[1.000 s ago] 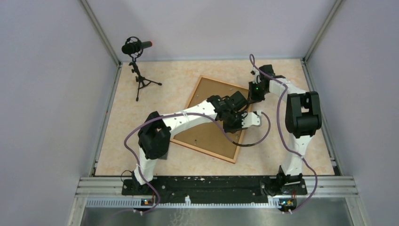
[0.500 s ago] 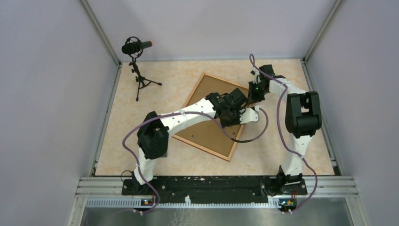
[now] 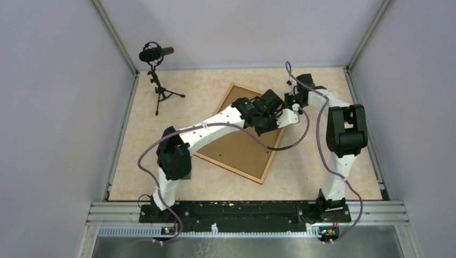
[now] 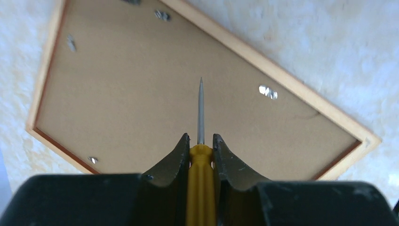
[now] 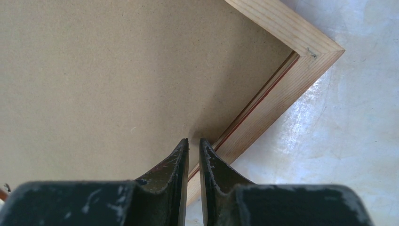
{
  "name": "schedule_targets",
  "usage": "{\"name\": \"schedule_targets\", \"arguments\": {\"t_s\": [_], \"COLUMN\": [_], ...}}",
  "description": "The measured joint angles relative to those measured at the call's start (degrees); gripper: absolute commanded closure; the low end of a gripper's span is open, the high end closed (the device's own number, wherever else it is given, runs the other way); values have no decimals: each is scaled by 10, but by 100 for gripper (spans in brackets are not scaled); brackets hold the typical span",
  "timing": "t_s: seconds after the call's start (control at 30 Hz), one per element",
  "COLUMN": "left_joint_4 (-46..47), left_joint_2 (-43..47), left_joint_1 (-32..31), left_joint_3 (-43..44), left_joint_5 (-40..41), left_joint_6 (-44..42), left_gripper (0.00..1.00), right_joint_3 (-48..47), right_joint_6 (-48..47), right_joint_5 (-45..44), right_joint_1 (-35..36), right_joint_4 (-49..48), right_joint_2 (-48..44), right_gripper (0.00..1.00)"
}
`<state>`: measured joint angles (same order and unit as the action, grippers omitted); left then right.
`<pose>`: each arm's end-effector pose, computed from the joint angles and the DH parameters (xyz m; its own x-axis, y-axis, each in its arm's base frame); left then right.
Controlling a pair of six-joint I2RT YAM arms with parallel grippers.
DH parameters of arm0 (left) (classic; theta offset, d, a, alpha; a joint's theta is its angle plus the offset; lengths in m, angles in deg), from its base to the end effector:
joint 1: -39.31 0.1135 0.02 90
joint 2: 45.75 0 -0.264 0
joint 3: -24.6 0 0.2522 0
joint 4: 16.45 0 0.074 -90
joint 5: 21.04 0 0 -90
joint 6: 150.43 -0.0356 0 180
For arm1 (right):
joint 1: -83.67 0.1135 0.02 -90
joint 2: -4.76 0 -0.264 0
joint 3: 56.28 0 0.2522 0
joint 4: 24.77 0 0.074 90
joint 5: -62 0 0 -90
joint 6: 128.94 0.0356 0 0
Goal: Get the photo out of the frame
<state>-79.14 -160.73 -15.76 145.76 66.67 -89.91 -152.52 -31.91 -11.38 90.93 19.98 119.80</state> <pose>0.2523 -0.3637 0.2886 -0.0063 0.8679 -0.4967 0.9591 0.1458 0.2425 0.4140 0.0630 0.1746 -0.9118 0.0021 -0.4107 -0.1369 0.9413 0.3087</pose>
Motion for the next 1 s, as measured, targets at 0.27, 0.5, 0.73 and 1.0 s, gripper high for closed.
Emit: {"name": "schedule_targets", "arguments": {"t_s": [0.27, 0.5, 0.73, 1.0], "left_joint_4": [90, 120, 135, 140], "left_joint_2": [-49, -121, -132, -132], "left_joint_1": [0, 0, 0, 0], "left_joint_3": [73, 104, 104, 104], "left_joint_5": [1, 20, 45, 47], "left_joint_6": [42, 65, 71, 71], "left_gripper": [100, 100, 100, 100], "right_joint_3": [0, 0, 0, 0], "right_joint_6": [1, 3, 5, 6], "right_joint_5": [10, 12, 12, 12], "right_joint_1": [-6, -7, -7, -8], "right_joint_4": [1, 1, 1, 1], "right_joint_2": [0, 0, 0, 0], "right_gripper": [85, 86, 85, 85]}}
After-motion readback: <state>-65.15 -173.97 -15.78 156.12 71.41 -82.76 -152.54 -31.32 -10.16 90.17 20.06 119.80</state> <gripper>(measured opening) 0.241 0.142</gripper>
